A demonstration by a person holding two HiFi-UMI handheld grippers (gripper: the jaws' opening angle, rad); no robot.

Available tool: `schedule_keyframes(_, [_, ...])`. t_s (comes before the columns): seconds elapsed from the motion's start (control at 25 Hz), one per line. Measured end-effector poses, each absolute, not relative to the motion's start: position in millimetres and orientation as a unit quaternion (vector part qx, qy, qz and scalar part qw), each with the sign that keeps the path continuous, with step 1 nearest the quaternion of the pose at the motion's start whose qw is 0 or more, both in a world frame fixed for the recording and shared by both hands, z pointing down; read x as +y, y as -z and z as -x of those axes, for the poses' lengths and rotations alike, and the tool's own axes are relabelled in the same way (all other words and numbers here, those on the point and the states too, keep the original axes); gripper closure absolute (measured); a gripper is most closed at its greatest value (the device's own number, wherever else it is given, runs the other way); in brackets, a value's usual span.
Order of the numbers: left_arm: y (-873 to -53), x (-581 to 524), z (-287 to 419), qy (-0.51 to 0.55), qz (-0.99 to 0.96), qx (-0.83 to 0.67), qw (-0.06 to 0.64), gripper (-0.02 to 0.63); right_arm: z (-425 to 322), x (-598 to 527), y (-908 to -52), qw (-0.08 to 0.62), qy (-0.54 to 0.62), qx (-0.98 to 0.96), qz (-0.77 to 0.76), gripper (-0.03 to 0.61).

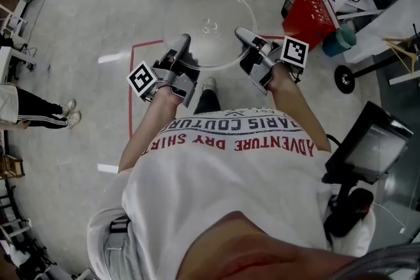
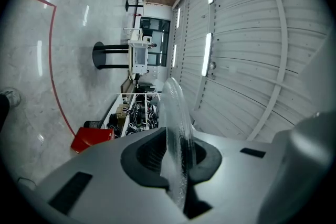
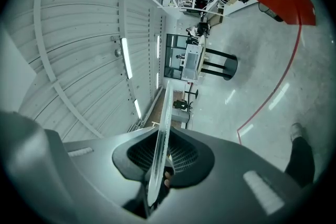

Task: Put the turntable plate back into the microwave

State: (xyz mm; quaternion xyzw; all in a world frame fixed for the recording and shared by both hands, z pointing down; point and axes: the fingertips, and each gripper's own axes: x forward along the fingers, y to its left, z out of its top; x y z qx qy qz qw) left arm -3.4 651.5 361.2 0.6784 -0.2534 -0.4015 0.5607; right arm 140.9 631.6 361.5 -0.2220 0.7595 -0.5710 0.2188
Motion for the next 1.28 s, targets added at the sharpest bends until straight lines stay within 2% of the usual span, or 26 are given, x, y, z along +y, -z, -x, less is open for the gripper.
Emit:
schedule_keyframes(0.4, [-365,438,37,0.389,-0.671,-0.249,0.580,0.588,-107,422,-366,0.225,0.583,0.744,0.236,0.543])
schedule_keyframes(0.76, [-342,223,108,0.384,-0.683,-0.242,0.573,0.588,-38,208,-344,0.236,0.573,0.747,0.238,0.545])
schedule_keyframes(0.96, [-336,161,121,0.383,-0.684,-0.238,0.573,0.588,-24,147,-339,0.237,0.570,0.749,0.241,0.543])
schedule_keyframes(1.28, [-370,89,109,0.384,-0.662,-0.256,0.591,0.588,-36,73,-372,0.226,0.589,0.737,0.243,0.543])
